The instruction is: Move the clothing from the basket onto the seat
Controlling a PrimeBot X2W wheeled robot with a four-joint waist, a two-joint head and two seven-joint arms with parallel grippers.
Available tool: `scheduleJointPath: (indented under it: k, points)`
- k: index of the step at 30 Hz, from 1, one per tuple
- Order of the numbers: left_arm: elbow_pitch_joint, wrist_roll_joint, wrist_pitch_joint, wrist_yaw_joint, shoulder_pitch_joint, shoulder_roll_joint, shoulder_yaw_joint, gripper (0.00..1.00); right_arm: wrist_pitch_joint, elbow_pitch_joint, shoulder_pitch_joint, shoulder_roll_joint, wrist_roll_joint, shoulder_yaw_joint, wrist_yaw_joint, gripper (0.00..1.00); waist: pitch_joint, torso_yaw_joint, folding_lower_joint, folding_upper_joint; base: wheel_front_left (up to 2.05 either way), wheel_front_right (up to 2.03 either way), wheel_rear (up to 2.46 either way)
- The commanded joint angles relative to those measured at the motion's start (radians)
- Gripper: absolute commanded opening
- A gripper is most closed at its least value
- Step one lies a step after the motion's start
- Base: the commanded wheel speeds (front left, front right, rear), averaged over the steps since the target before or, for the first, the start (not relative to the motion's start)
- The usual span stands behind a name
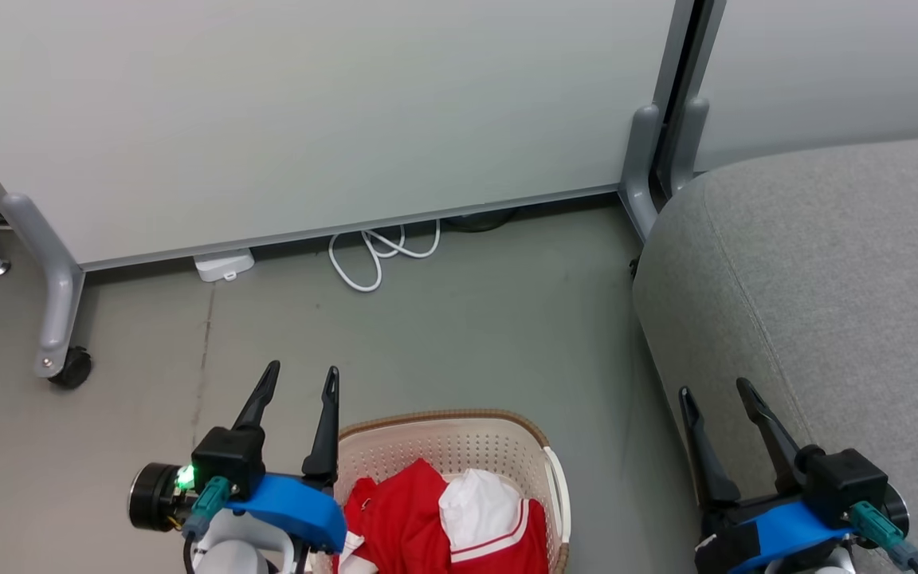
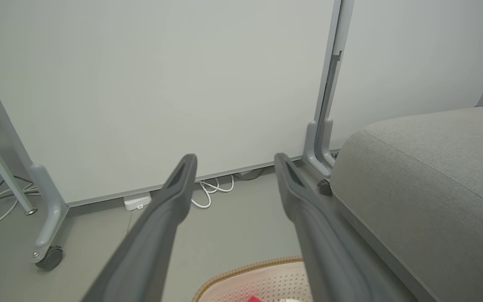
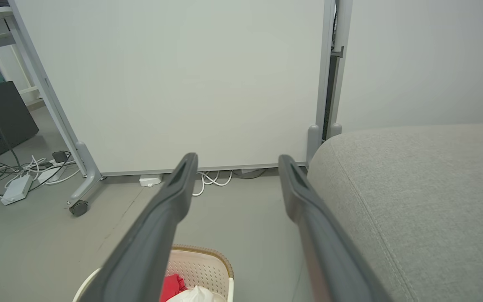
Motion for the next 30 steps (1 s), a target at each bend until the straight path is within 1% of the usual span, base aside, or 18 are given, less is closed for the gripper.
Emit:
scheduleJointPath:
  k: [1, 5, 11, 21, 24, 30]
  points:
    - [0.014, 0.006, -0.003, -0.008, -0.028, 0.0, -0.003, 1.0, -0.006, -0.006, -0.013, -0.004, 0.006, 0.001, 0.0, 1.0, 0.015, -0.009, 0.0, -0.0001, 0.0, 0.0, 0.0]
    - [0.073, 0.008, -0.003, -0.017, -0.076, 0.011, -0.023, 1.0, -0.006, -0.011, -0.032, -0.004, 0.002, 0.005, 0.0, 1.0, 0.047, -0.032, 0.0, -0.0001, 0.0, 0.0, 0.0]
    - [0.192, -0.006, -0.003, -0.023, -0.188, 0.038, -0.074, 1.0, -0.006, -0.027, -0.081, -0.004, 0.0, 0.016, 0.0, 1.0, 0.132, -0.085, 0.0, -0.0001, 0.0, 0.0, 0.0]
    - [0.387, -0.088, -0.003, -0.022, -0.389, 0.099, -0.263, 1.0, -0.006, -0.076, -0.206, -0.004, 0.02, 0.053, 0.0, 1.0, 0.332, -0.186, 0.0, -0.0001, 0.0, 0.0, 0.0]
    - [0.45, -0.121, -0.003, -0.021, -0.443, 0.11, -0.321, 1.0, -0.006, -0.087, -0.234, -0.003, 0.026, 0.059, 0.0, 1.0, 0.382, -0.204, 0.0, -0.0001, 0.0, 0.0, 0.0]
    - [0.577, -0.21, 0.009, -0.022, -0.535, 0.114, -0.429, 1.0, -0.006, -0.114, -0.282, -0.003, 0.029, 0.064, 0.0, 1.0, 0.48, -0.226, 0.0, -0.0001, 0.0, 0.0, 0.0]
